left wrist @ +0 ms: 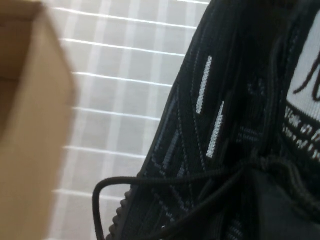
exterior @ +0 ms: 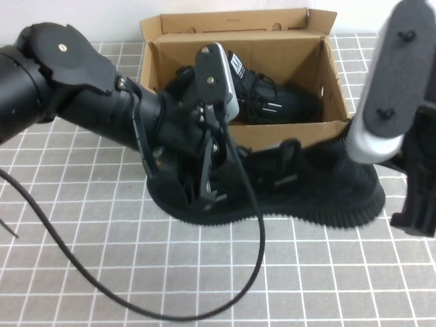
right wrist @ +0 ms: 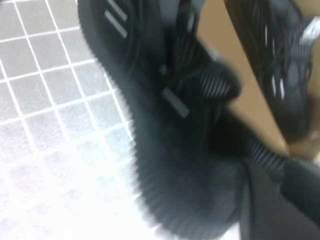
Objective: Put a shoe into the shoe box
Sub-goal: Place the shoe in the shoe box
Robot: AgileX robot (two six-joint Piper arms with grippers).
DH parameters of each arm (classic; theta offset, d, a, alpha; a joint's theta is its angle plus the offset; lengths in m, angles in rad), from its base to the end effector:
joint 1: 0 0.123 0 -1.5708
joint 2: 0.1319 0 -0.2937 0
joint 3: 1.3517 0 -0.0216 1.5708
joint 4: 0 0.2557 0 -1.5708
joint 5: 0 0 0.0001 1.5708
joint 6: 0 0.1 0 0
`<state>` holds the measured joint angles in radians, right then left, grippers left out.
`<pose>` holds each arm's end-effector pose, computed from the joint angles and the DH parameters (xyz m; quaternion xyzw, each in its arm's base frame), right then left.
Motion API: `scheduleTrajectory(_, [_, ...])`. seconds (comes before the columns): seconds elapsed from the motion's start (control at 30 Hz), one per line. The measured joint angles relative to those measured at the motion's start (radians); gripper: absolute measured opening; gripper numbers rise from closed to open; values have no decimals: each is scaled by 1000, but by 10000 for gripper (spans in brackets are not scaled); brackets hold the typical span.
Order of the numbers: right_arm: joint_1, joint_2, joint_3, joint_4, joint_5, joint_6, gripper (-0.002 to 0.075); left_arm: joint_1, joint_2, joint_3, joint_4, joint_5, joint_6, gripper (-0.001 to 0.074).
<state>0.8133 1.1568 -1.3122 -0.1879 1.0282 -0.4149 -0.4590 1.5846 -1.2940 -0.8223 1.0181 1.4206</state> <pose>0.1707 0.1572 0.4182 -0.5415 0.7437 -0.0156 0.3917 0.2745 -0.2053 0.3157 0.6419 0.6517 -0.2557 0.3130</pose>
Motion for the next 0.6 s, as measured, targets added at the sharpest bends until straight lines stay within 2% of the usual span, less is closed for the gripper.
scheduleTrajectory(0.07, [0, -7, 0, -13, 34, 72, 58, 0, 3, -22, 25, -40, -19, 31])
scheduleTrajectory(0.17, [0, -11, 0, -33, 80, 160, 6, 0, 5, -87, 92, -84, -37, 30])
scheduleTrajectory(0.27, [0, -12, 0, -47, 125, 228, -9, 4, 25, -185, 159, -94, -70, 30])
scheduleTrajectory(0.4, [0, -13, 0, -77, 170, 307, -13, 36, 104, -350, 189, -21, -93, 30])
scheduleTrajectory(0.6, [0, -20, 0, -209, 211, 457, -15, 72, 299, -619, 206, 67, -126, 30])
